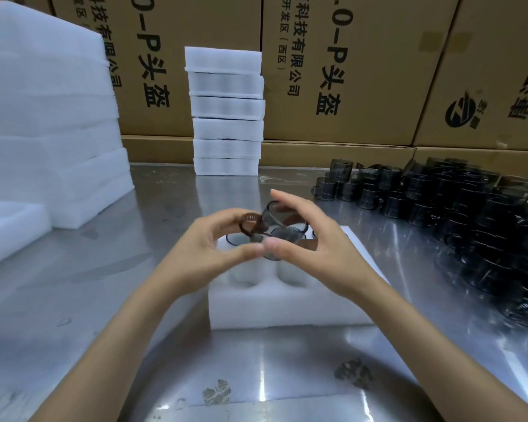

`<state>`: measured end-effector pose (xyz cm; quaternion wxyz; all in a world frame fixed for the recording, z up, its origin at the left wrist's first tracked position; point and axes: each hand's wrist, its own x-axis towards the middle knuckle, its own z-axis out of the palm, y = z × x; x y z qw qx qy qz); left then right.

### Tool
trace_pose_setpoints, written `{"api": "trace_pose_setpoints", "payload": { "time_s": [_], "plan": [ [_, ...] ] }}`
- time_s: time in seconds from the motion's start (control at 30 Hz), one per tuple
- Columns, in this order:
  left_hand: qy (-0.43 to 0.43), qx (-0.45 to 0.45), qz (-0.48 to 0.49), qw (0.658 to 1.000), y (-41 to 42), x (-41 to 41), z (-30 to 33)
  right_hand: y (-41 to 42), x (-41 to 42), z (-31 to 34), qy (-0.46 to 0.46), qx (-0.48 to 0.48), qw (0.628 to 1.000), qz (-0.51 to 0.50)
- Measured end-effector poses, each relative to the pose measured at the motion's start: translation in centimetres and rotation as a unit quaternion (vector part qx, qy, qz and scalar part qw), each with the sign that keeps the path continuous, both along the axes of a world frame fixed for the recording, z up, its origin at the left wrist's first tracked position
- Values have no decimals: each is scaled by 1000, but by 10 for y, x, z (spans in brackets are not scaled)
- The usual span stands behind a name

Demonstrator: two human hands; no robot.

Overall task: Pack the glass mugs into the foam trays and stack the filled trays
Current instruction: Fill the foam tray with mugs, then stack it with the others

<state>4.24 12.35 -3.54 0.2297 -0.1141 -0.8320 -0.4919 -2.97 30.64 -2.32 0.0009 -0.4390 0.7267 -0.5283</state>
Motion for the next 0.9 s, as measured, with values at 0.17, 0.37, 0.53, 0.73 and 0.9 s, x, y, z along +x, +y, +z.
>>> {"api": "trace_pose_setpoints", "payload": {
  "time_s": [0.17,0.37,0.53,0.73,0.9],
  "plan": [
    [-47,104,-55,992,-9,5,0,-2,3,3,-37,-37,999,0],
    [26,172,84,981,-11,6,-11,-19,17,-5,6,7,997,-75],
    [77,54,136,986,-8,17,-26,-30,28,-10,109,100,984,-94],
    [69,37,112,991,-11,26,-29,-30,31,-11,129,130,979,-87],
    [70,30,107,991,-10,27,-28,-32,29,-14,130,145,976,-101]
  ]
}}
